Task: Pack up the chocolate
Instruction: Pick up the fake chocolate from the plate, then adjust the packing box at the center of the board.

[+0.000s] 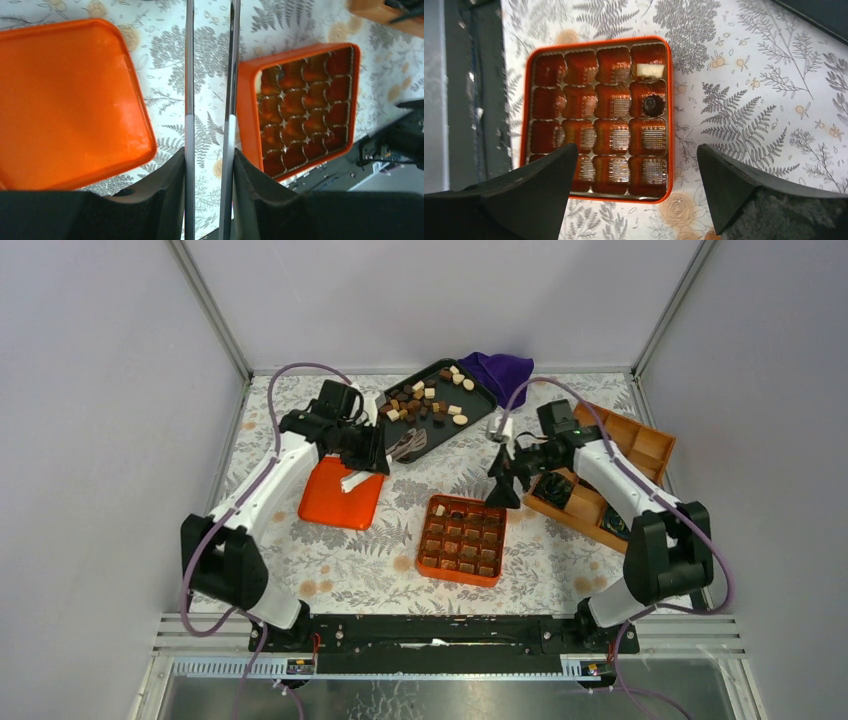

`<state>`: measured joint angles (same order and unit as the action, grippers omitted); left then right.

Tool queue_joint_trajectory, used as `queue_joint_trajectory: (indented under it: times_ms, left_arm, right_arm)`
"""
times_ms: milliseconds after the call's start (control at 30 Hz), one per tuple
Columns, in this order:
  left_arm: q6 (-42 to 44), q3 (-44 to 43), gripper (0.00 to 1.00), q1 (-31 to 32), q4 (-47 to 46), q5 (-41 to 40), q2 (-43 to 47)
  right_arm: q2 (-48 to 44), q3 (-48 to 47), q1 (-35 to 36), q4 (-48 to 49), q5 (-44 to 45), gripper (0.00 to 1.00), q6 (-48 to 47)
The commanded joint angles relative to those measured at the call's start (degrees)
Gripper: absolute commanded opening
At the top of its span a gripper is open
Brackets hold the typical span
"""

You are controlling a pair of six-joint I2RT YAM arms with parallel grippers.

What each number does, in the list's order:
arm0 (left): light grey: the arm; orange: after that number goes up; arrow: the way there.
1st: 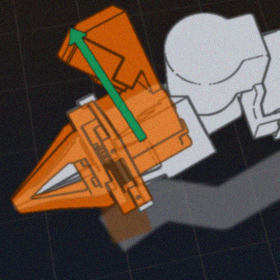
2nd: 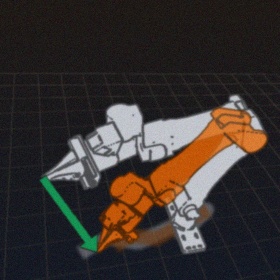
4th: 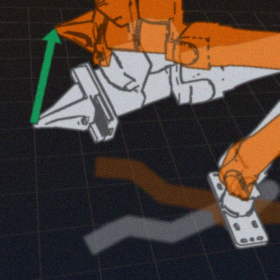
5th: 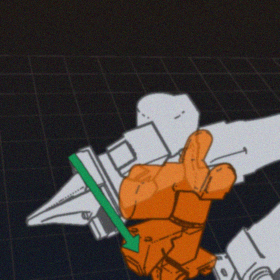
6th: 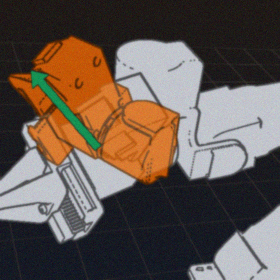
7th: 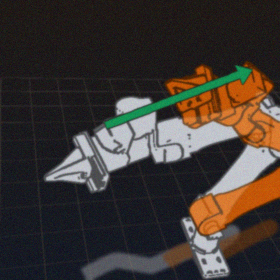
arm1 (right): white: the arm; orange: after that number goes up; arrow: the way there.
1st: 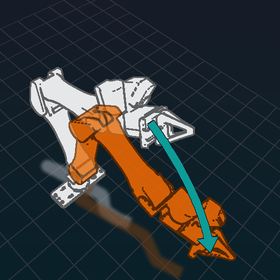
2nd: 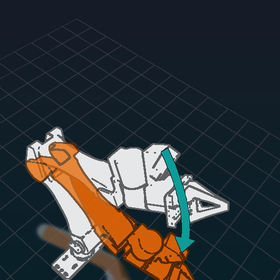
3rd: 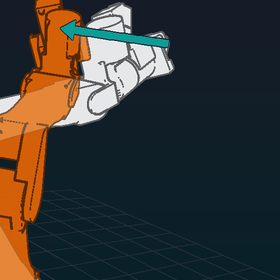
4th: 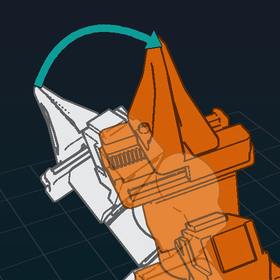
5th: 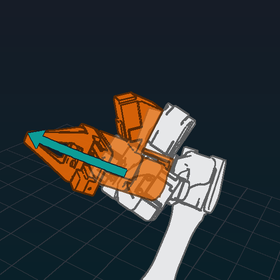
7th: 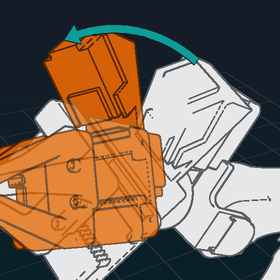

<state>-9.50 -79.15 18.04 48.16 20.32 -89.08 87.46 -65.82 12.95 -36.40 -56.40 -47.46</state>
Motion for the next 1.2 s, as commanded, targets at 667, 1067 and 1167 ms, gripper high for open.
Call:
queue_joint_trajectory:
  times_ms: [667, 1067, 1167]
  left_arm:
    - [-7.5, 19.2, 0.00, 10.9, -11.9, 8.3, 21.1]
    - [-8.3, 19.9, 0.00, 13.4, -11.9, 7.2, 21.7]
    - [-8.2, 19.3, 0.00, 13.5, -11.9, 6.7, 21.8]
  right_arm:
    - [5.8, 6.6, 8.9, 7.9, 24.6, 0.60, -14.2]
    - [5.2, 7.7, 9.5, 13.2, 28.0, 0.18, -12.7]
    - [4.8, 6.9, 9.5, 15.1, 29.6, 0.12, -11.0]
